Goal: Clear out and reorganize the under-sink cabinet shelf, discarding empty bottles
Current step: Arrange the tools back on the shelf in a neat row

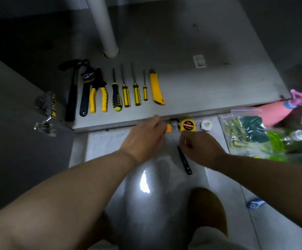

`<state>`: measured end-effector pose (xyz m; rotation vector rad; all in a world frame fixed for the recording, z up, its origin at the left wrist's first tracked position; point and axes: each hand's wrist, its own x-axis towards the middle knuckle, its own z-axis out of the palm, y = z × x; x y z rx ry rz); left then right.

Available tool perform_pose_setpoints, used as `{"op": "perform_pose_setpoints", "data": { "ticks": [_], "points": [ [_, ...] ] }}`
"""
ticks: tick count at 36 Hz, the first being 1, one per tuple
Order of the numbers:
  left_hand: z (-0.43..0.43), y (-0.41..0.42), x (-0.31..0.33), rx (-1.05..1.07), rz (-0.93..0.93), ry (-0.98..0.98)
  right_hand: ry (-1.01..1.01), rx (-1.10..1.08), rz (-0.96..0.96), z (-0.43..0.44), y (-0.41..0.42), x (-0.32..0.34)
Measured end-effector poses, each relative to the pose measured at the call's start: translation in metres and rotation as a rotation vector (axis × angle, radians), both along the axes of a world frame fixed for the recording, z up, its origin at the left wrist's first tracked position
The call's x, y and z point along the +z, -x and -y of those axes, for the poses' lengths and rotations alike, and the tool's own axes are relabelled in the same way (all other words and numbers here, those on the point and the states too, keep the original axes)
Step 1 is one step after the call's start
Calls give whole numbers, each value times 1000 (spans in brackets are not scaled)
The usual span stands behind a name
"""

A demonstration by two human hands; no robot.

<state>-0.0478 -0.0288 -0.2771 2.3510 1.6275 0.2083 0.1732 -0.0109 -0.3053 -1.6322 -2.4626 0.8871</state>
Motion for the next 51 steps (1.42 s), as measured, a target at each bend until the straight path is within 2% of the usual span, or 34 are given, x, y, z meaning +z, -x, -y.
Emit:
{"op": "perform_pose_setpoints", "data": {
  "ticks": [3, 5, 10, 17, 25, 29, 32, 36, 41, 45, 48, 51],
  "points": [
    [12, -14, -22, -8, 43, 226, 208, 11, 222, 22, -12, -24],
    [11, -20, -37, -25, 8, 300, 251, 31, 304, 31, -14, -39],
    [-9, -26, -63, -81, -171, 326, 347, -77, 286, 40, -13, -60],
    [-27, -27, -81, -82, -268, 451, 300, -52, 304, 42, -18, -71],
    [-4, -15, -88, 26, -221, 309, 310, -23, 191, 37, -21, -55],
    [12, -7, -90, 58, -256, 222, 260, -45, 46, 33, -21, -38],
    [24, -2, -93, 187, -161, 253, 179, -82, -94, 29, -16, -24],
    [25, 3, -90, 353, -66, 396, 61, -167, -209, 15, -1, -8],
    [24, 15, -71, 142, 47, 602, -102, -315, -395, -28, 29, 18],
    [16, 25, -36, 122, 213, 696, -187, -445, -288, -74, 49, 33],
    [8, 33, -7, 205, 457, 788, -137, -533, -182, -100, 60, 39],
    [2, 39, 14, 334, 657, 760, -76, -581, -87, -111, 69, 41]
  ]
}}
